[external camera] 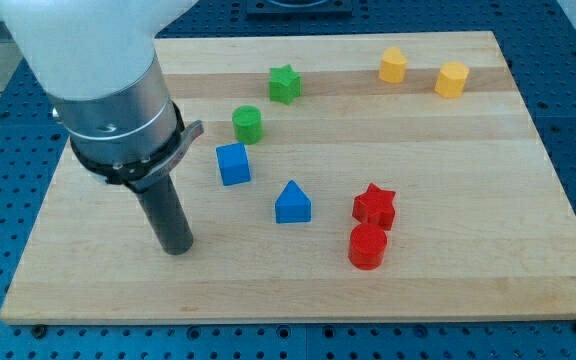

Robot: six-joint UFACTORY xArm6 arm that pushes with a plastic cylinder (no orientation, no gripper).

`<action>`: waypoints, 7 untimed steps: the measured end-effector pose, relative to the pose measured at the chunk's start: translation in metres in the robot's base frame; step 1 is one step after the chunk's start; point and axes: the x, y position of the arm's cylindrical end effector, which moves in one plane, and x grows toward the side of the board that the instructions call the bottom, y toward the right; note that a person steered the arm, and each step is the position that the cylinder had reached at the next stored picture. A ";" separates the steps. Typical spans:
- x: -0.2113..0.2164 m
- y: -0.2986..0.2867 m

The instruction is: Slightly push the red circle closer to the red star

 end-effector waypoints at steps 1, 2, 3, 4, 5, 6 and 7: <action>0.016 0.046; 0.022 0.092; 0.016 0.139; 0.014 0.188; 0.014 0.188; 0.027 0.190; 0.061 0.196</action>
